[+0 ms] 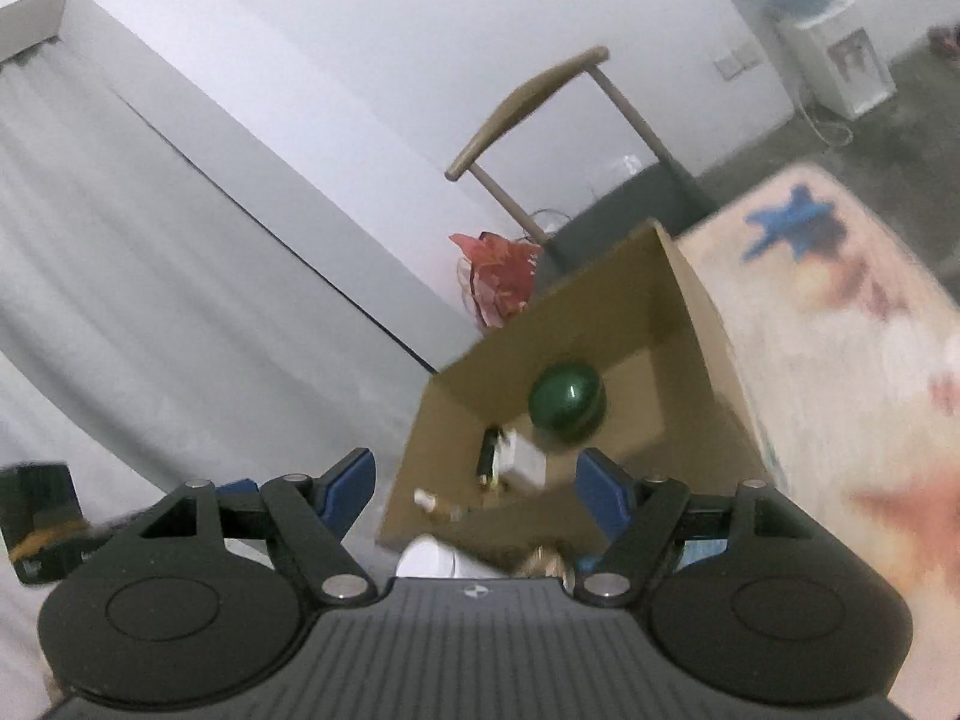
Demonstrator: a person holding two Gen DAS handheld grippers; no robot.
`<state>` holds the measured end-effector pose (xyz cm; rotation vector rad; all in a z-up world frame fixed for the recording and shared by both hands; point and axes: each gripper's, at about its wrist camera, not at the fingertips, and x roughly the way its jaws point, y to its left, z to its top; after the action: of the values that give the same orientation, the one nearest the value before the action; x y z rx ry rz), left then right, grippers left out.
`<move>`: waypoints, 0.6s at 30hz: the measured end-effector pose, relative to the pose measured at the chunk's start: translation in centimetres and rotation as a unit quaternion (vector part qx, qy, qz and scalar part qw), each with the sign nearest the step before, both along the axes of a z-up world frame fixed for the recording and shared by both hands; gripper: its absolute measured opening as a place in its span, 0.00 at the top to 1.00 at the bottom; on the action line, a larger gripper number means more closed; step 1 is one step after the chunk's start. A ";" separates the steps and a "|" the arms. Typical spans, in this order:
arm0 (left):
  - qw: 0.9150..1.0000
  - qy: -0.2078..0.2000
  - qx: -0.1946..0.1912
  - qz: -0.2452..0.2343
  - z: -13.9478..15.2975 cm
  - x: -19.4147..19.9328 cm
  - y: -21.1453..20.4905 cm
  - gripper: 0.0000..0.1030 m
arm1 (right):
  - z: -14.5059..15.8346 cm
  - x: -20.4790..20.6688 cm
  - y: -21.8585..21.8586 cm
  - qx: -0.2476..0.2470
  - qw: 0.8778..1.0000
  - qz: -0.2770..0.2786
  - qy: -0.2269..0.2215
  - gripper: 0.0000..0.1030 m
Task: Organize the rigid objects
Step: 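Move the right tool back toward the gold knurled jar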
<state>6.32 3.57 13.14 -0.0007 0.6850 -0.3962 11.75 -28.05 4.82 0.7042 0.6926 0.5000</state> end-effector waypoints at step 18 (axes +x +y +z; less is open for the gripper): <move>0.995 0.028 0.083 -0.045 -13.3 0.0 -8.0 0.07 | -9.0 2.0 4.9 -0.001 0.995 0.053 0.086 0.37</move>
<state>6.35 -4.44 -0.14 0.1782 0.7745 -0.4257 13.80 -23.10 -4.16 0.7159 0.8950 0.5395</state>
